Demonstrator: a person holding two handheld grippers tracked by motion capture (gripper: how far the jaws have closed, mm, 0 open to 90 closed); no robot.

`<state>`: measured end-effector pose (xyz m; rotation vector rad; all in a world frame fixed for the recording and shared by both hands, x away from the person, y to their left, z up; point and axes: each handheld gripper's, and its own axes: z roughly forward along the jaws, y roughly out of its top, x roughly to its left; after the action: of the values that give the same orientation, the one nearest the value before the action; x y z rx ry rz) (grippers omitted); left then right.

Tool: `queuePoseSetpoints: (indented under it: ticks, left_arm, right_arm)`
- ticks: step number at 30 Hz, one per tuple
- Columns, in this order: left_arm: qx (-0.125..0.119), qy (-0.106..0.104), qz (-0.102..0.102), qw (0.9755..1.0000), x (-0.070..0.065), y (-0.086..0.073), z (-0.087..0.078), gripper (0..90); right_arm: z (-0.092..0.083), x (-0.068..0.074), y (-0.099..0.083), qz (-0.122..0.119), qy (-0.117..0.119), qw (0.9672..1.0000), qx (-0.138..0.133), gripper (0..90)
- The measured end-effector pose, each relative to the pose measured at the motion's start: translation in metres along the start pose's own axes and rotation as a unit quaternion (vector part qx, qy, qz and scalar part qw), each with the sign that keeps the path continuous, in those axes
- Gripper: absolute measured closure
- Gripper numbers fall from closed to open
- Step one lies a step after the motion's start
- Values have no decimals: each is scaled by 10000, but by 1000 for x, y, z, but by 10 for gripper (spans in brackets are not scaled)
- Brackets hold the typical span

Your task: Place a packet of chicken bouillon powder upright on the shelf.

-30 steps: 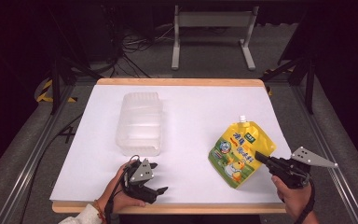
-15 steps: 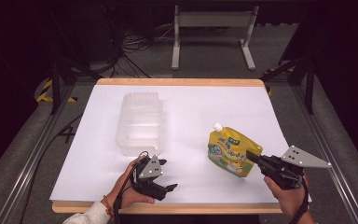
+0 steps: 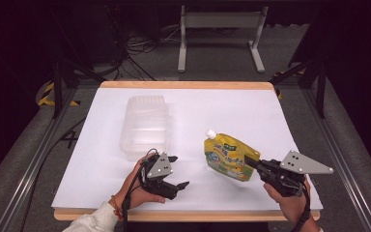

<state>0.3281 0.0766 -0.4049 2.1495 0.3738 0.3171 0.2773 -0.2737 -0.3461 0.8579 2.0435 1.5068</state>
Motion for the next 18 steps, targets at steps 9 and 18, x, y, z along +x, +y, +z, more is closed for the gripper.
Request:
queuePoseSetpoints:
  ticks: [9,18]
  left_arm:
    - [-111,69,-79,9999,3,12,10,166]
    - [-254,11,-82,9996,10,20,13,327]
  right_arm:
    - [12,13,5,-117,280,9995,-4,900]
    - [23,22,7,-198,497,9986,29,900]
